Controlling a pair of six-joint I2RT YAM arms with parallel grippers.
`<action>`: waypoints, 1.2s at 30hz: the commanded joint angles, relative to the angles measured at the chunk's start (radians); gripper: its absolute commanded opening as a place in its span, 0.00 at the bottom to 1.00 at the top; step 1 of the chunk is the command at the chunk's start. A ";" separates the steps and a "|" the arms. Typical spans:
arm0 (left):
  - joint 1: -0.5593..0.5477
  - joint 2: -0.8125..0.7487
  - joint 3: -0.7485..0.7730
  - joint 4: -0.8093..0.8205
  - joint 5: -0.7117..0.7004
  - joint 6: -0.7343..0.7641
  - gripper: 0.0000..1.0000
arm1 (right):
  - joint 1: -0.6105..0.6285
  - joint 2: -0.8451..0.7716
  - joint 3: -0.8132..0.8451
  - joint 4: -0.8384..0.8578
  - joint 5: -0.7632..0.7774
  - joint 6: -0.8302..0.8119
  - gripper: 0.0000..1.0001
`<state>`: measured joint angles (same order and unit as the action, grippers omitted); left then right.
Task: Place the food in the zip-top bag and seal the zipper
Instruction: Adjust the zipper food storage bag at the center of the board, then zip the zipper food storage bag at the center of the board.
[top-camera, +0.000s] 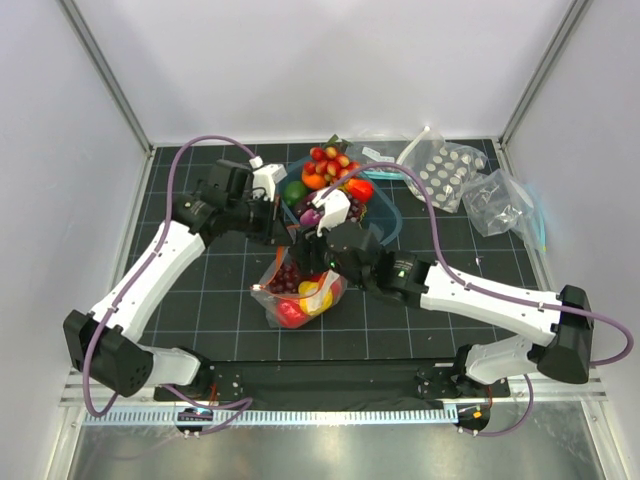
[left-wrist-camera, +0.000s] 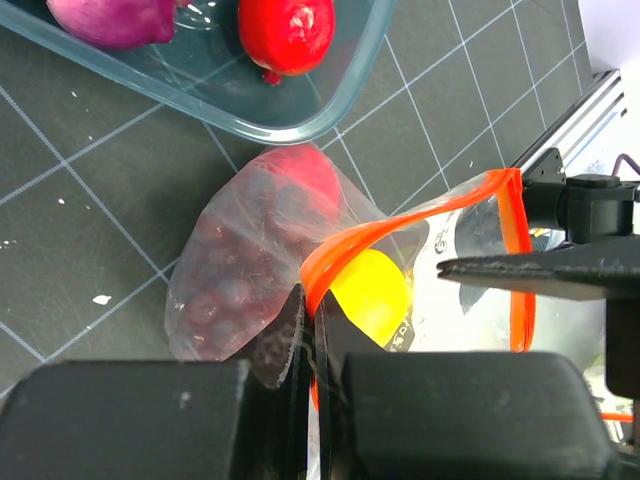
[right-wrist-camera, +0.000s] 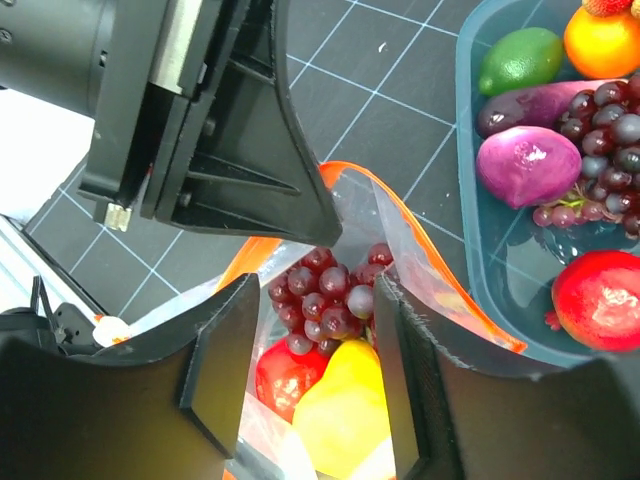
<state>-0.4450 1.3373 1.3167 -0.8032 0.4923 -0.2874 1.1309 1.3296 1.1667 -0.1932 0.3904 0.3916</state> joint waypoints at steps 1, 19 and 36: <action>-0.001 -0.038 -0.008 0.056 0.014 0.025 0.04 | 0.001 -0.075 0.027 -0.002 0.027 -0.014 0.57; -0.001 -0.073 -0.051 0.090 0.051 0.039 0.07 | -0.074 -0.006 0.186 -0.301 -0.016 -0.312 0.63; -0.001 -0.098 -0.068 0.105 0.043 0.039 0.15 | -0.195 0.083 0.177 -0.210 -0.295 -0.378 0.10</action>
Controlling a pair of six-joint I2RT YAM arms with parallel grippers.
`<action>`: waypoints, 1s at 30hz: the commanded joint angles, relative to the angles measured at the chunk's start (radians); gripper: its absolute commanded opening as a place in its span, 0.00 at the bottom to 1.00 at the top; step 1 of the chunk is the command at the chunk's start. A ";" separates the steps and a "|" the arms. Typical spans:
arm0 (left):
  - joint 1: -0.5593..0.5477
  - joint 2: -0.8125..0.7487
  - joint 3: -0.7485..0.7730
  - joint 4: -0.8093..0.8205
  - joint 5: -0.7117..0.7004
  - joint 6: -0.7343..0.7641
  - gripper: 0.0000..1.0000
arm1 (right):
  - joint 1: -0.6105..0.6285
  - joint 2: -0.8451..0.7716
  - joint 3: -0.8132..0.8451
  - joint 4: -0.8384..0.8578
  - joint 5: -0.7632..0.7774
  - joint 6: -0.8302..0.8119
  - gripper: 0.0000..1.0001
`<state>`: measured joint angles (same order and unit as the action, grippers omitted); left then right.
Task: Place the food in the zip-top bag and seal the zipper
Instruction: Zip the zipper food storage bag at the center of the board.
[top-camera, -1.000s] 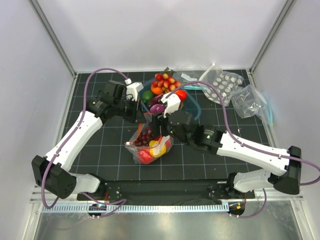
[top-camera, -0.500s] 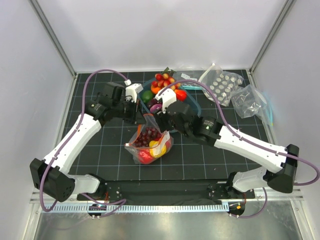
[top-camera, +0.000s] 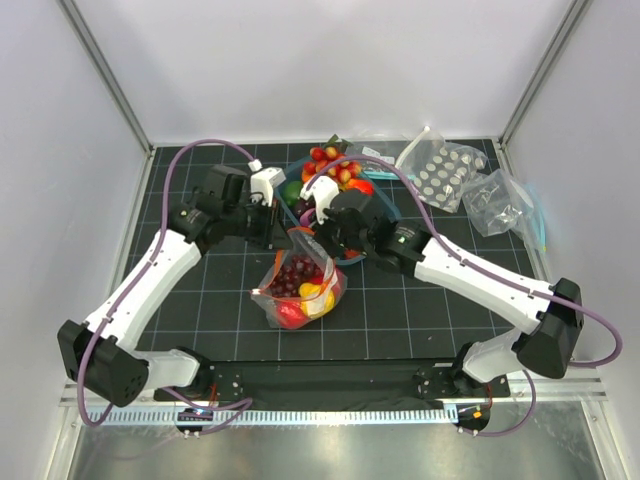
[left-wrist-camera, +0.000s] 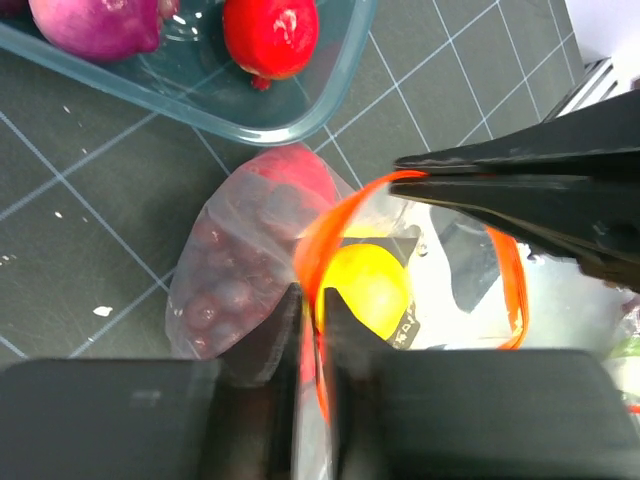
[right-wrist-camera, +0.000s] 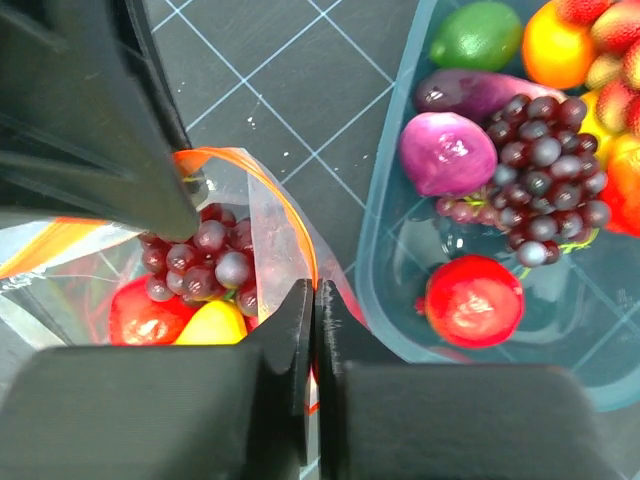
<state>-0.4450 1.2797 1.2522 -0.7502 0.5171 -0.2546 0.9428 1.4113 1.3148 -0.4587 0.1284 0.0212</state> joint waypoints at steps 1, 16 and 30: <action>0.000 -0.048 -0.002 0.051 0.009 0.005 0.20 | -0.012 0.002 0.026 0.057 -0.030 0.005 0.01; 0.000 -0.358 -0.200 0.239 -0.042 0.040 1.00 | -0.137 -0.041 -0.046 0.084 -0.007 0.094 0.01; 0.000 -0.677 -0.462 0.293 -0.389 0.071 1.00 | -0.170 -0.060 -0.085 0.110 -0.036 0.095 0.01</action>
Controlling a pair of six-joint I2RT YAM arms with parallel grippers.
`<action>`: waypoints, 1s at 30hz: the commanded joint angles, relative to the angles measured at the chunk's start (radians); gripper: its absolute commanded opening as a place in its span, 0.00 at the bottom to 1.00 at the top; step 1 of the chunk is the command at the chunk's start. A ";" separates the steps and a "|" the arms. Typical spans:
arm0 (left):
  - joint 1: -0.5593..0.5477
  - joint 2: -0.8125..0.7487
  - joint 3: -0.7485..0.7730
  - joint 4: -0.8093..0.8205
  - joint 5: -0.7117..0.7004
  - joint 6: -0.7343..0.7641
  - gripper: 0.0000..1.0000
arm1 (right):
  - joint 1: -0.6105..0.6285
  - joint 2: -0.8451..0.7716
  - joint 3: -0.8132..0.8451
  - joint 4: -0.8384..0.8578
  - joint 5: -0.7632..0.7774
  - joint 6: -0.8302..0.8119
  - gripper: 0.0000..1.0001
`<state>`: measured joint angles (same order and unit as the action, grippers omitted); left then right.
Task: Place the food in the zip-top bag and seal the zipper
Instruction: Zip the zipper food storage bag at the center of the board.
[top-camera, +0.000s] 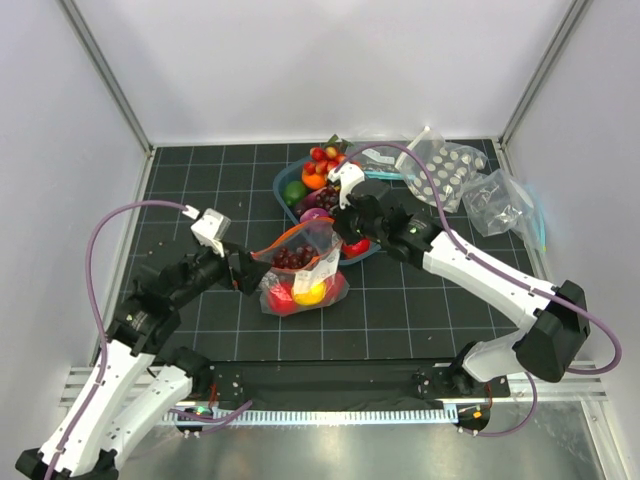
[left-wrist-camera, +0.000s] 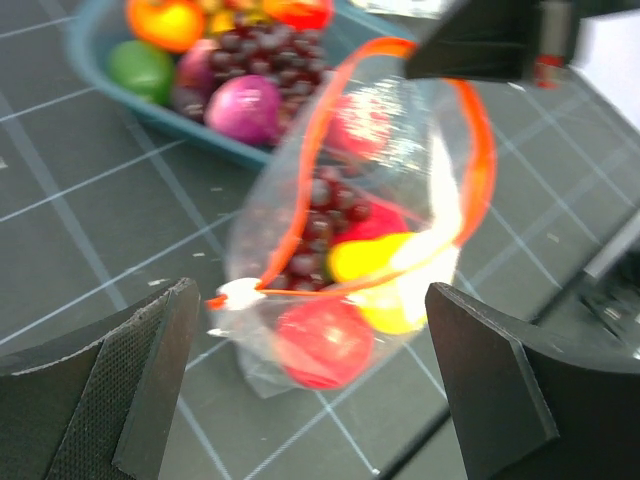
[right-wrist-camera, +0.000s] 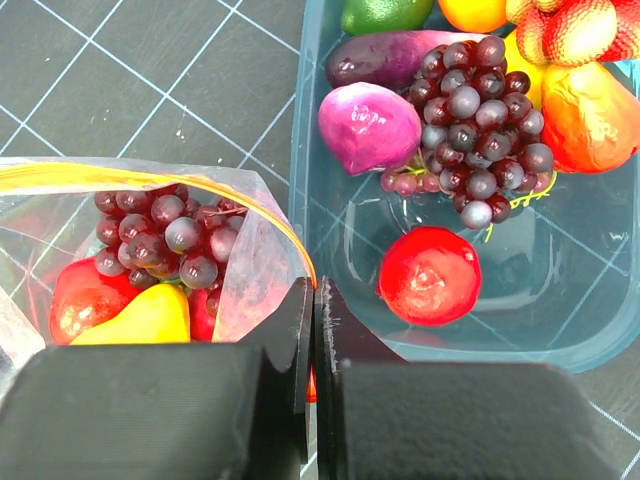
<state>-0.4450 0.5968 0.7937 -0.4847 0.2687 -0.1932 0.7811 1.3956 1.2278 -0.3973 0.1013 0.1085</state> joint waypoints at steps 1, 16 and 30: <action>0.000 0.015 0.001 0.018 -0.152 0.008 1.00 | -0.008 -0.044 -0.001 0.049 -0.009 0.008 0.01; 0.000 0.051 -0.020 -0.022 -0.008 0.043 0.98 | -0.023 -0.049 -0.016 0.054 -0.012 0.007 0.01; 0.000 0.060 -0.060 0.012 0.003 0.051 0.97 | -0.046 -0.044 -0.031 0.069 -0.049 0.007 0.01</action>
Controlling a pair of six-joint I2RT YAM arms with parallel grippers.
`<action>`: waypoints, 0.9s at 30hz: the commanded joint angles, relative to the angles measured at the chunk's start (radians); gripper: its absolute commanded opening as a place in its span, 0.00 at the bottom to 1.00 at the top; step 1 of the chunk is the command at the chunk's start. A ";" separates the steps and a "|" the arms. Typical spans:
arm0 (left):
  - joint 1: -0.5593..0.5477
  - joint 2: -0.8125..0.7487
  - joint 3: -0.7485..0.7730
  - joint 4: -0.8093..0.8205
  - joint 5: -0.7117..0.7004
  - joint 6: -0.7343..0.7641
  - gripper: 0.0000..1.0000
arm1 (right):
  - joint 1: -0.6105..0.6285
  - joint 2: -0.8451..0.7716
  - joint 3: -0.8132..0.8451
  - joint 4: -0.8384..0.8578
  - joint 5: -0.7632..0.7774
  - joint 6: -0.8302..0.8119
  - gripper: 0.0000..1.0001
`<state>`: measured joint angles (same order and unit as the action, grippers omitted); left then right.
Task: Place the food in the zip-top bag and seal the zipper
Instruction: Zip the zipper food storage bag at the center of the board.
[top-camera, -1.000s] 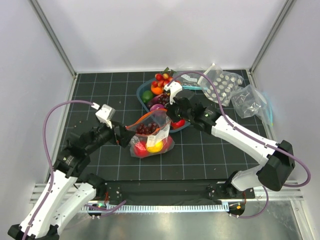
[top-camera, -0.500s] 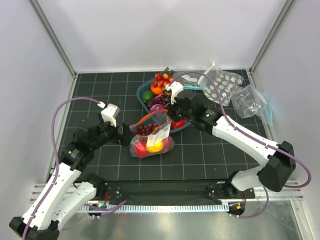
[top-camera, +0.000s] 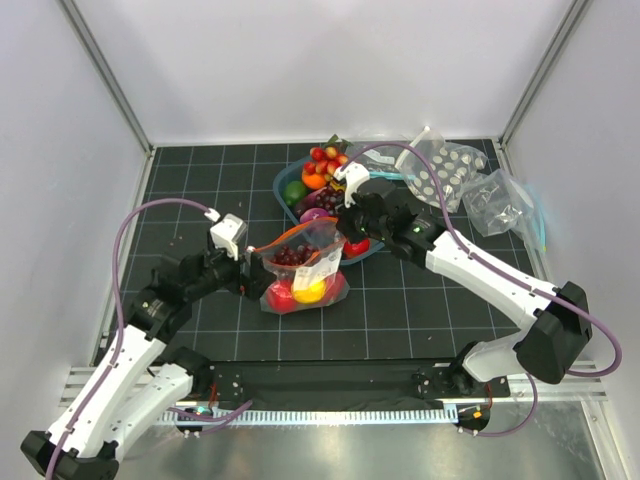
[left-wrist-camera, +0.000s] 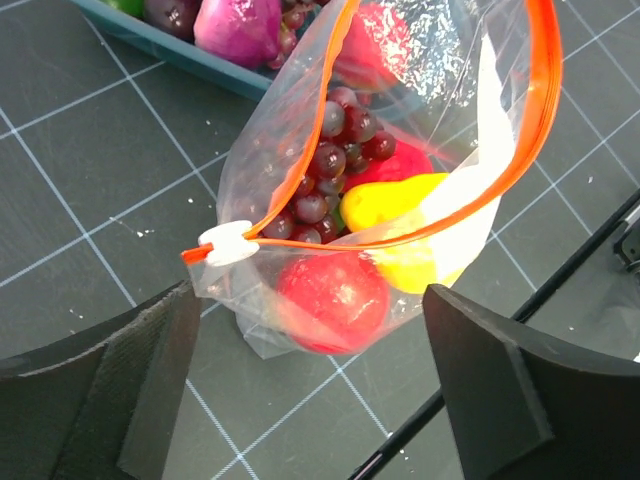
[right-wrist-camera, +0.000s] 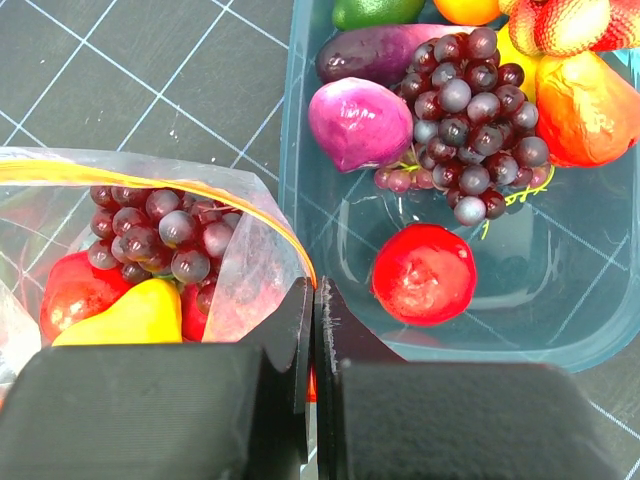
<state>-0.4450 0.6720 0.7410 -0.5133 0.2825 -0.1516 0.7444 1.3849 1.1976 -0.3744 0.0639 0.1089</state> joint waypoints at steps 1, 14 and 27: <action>0.000 -0.012 -0.008 0.039 -0.029 0.010 0.94 | -0.011 -0.034 -0.001 0.051 -0.018 0.008 0.01; 0.000 -0.038 -0.037 0.084 -0.039 0.052 0.46 | -0.019 -0.038 -0.010 0.066 -0.045 0.009 0.01; -0.001 0.009 -0.017 0.056 -0.049 0.080 0.00 | -0.017 -0.078 -0.026 0.063 -0.116 -0.014 0.08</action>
<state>-0.4450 0.7040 0.7082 -0.4854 0.2462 -0.0917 0.7307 1.3582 1.1679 -0.3439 -0.0296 0.1078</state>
